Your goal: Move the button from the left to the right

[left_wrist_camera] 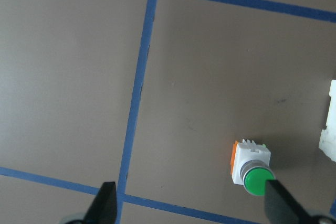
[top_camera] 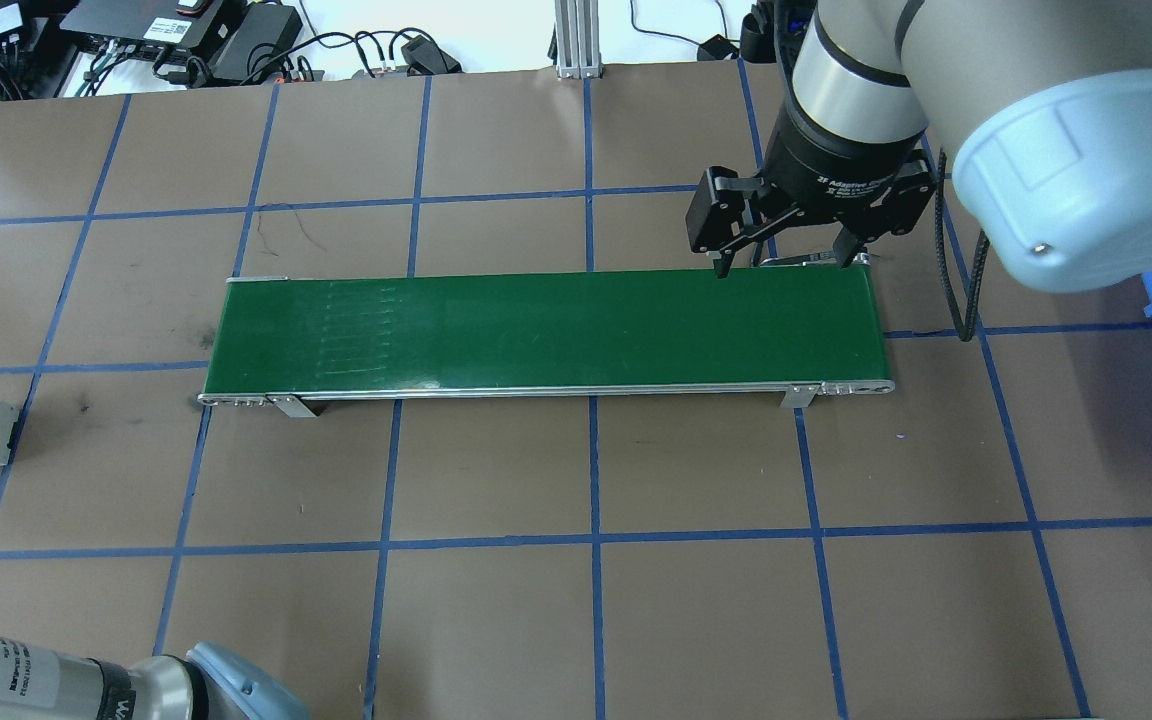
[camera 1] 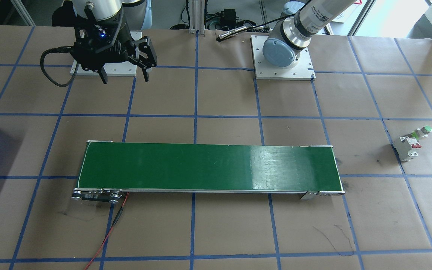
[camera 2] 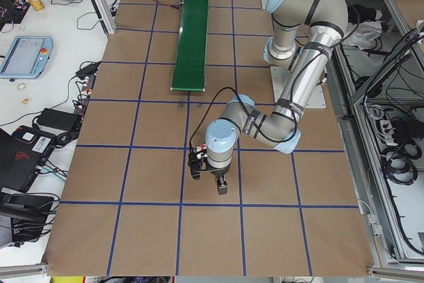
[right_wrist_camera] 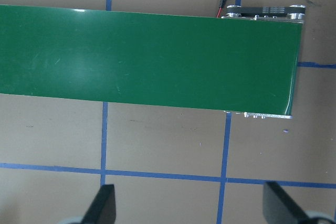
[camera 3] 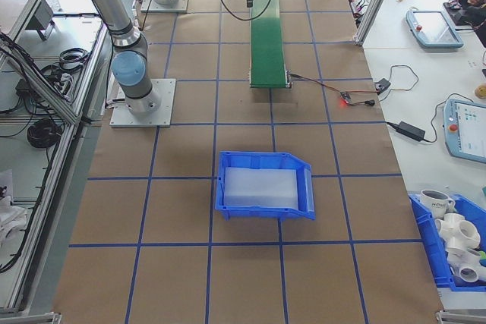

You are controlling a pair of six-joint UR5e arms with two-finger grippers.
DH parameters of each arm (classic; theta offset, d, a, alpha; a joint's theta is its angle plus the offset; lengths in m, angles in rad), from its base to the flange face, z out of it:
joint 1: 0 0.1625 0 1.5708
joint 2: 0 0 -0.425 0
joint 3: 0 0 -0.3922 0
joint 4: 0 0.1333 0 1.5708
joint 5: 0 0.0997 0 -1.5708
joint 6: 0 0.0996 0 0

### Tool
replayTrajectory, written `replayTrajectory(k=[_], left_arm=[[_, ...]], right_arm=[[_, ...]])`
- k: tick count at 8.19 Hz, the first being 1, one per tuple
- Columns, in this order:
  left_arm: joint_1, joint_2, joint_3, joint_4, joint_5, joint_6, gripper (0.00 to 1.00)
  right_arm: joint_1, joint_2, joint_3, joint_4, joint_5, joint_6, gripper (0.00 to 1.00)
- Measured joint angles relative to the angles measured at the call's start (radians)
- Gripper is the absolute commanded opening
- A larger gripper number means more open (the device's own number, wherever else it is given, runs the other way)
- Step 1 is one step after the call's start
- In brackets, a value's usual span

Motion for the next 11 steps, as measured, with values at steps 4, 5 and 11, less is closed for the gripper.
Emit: replayTrajectory(k=[4, 5, 11], left_arm=[[0.005, -0.001, -0.099, 0.023, -0.046, 0.015, 1.00], [0.005, -0.007, -0.106, 0.020, -0.049, 0.019, 1.00], [0.004, -0.062, -0.131, 0.064, -0.052, 0.028, 0.63]], right_arm=[[0.000, 0.000, 0.000, 0.001, -0.001, 0.001, 1.00], [0.000, 0.000, 0.000, 0.001, -0.001, 0.001, 1.00], [0.000, 0.000, 0.000, 0.003, -0.002, 0.001, 1.00]])
